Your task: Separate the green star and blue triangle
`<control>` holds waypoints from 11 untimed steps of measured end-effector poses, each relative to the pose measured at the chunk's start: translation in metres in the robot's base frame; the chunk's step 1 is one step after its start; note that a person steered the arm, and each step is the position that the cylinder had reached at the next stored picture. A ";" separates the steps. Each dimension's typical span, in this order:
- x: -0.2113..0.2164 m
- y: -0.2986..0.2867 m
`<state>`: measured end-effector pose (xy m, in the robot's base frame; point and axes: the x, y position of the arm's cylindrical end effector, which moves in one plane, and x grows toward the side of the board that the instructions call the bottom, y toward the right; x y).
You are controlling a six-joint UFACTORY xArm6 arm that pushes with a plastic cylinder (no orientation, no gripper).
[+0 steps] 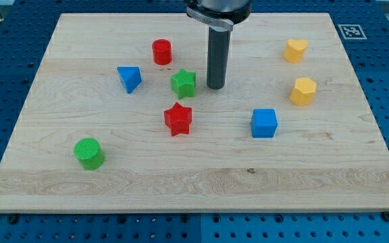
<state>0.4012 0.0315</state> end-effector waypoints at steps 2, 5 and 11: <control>0.001 -0.037; -0.034 -0.056; -0.025 -0.026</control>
